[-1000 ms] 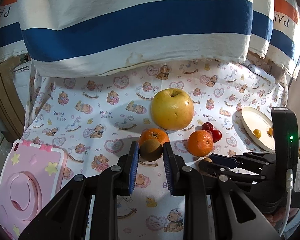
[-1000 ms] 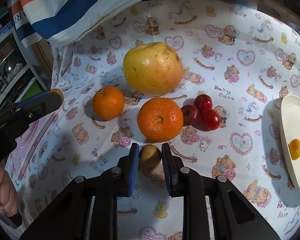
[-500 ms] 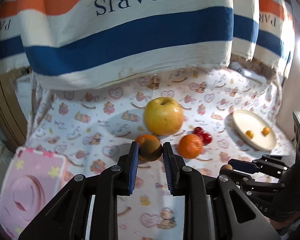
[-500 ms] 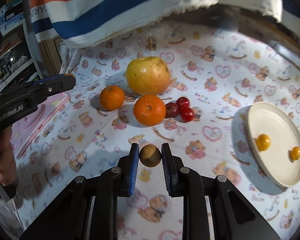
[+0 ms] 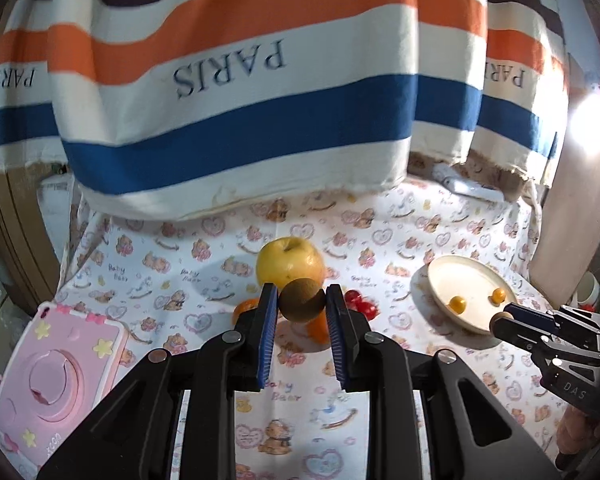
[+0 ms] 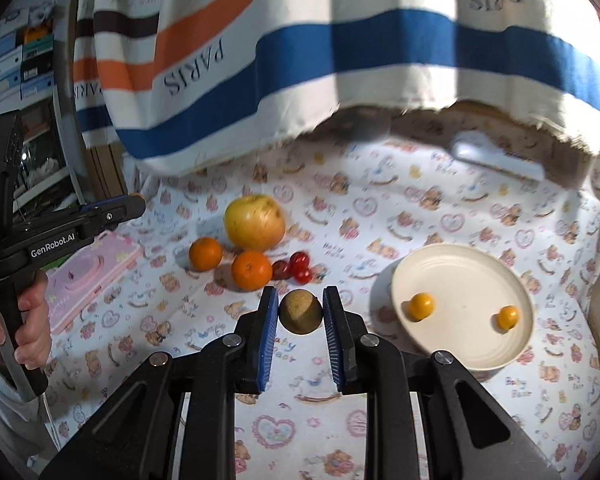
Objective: Organize fruits
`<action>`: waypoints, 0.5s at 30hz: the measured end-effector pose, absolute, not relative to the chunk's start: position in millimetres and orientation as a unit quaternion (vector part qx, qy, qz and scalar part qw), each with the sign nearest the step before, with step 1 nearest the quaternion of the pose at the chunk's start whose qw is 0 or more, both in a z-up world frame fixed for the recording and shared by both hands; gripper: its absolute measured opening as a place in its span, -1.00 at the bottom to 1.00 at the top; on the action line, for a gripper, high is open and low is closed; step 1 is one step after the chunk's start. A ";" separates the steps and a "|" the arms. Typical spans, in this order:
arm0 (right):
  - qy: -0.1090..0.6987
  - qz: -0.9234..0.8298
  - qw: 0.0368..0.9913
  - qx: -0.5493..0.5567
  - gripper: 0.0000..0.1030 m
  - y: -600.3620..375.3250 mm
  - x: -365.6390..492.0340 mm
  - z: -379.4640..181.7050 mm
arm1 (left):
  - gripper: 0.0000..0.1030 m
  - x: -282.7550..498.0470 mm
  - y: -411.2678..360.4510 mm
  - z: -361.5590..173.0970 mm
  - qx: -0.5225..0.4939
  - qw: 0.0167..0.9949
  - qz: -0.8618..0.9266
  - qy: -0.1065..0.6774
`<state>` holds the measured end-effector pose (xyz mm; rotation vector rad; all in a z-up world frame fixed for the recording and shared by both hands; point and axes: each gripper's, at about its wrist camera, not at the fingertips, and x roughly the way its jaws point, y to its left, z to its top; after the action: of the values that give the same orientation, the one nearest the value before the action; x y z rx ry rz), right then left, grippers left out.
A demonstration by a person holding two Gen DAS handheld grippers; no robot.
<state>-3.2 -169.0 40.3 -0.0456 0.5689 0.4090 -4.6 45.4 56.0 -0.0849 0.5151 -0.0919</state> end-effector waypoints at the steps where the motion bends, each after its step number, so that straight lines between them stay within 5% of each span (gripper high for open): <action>1: 0.272 0.199 0.941 -0.020 -0.54 -172.8 -5.8 43.7 | -0.55 -7.5 41.0 59.9 -0.037 0.966 -0.047 0.251; 15: 0.172 0.147 0.974 0.027 -0.54 -244.6 -17.1 98.8 | -0.55 -7.9 -49.6 109.4 -0.010 0.975 -0.105 0.198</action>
<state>-17.1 -244.6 98.8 0.0538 0.3465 0.2970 -7.9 -49.6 109.5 -0.0203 0.3989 -0.2127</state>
